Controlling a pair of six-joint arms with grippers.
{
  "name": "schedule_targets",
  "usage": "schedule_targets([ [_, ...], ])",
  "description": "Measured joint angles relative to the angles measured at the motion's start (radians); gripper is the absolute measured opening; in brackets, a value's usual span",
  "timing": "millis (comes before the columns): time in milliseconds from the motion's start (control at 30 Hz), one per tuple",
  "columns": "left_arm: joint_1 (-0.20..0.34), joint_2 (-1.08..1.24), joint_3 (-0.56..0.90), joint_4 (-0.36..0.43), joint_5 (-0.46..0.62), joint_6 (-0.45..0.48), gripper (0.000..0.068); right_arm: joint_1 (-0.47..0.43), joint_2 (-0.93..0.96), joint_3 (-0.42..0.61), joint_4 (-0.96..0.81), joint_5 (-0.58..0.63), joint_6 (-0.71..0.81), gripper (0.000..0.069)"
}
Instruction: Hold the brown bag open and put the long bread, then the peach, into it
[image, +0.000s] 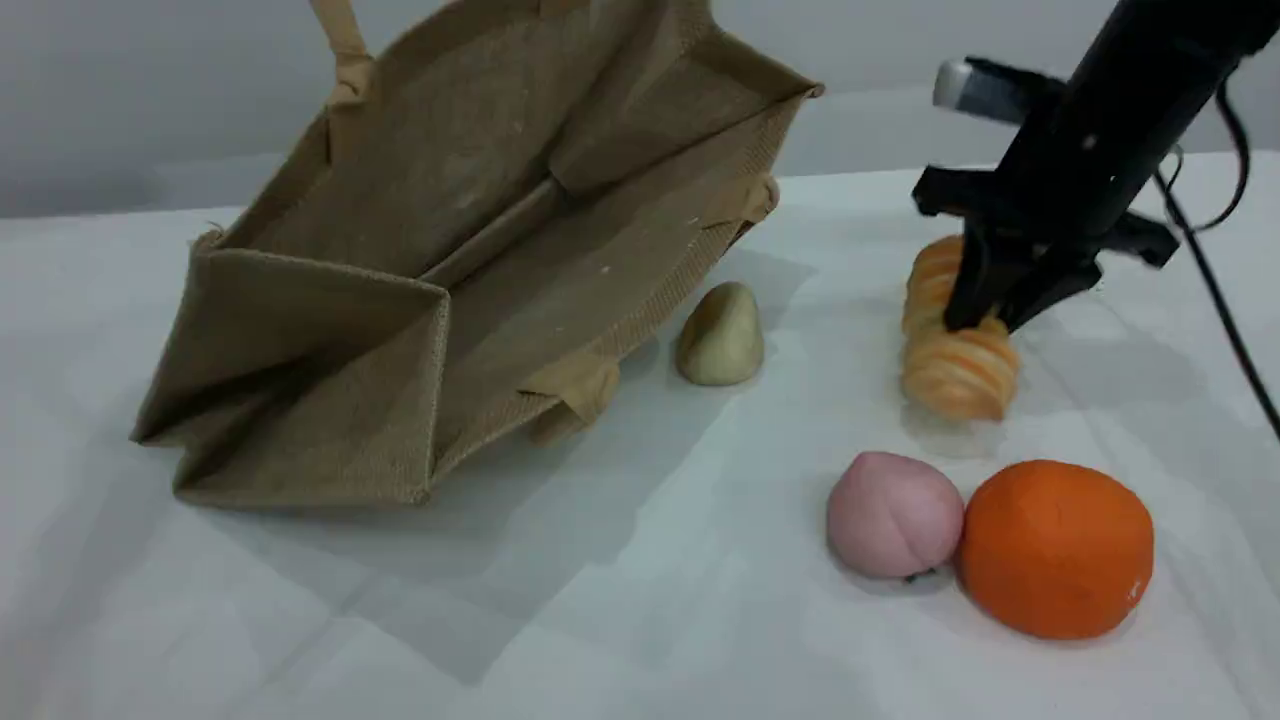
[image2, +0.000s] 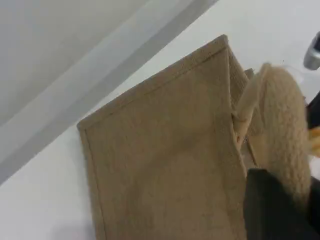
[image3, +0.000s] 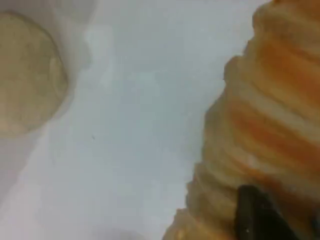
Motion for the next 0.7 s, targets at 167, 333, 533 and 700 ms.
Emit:
schedule_targets([
  [167, 0.0, 0.0, 0.0, 0.0, 0.0, 0.0, 0.0094, 0.0, -0.1, 0.001, -0.035, 0.049, 0.002, 0.0106],
  [333, 0.0, 0.0, 0.0, 0.006, 0.0, 0.0, 0.0094, 0.0, -0.219, 0.032, 0.01, 0.058, -0.021, 0.0099],
  [533, 0.0, 0.0, 0.0, 0.008, 0.0, 0.026, 0.0094, 0.0, -0.345, 0.116, 0.156, 0.056, -0.113, 0.0099],
  [700, 0.0, 0.0, 0.0, 0.008, 0.0, 0.034, 0.0094, 0.001, -0.433, 0.214, 0.365, 0.055, -0.252, 0.0094],
])
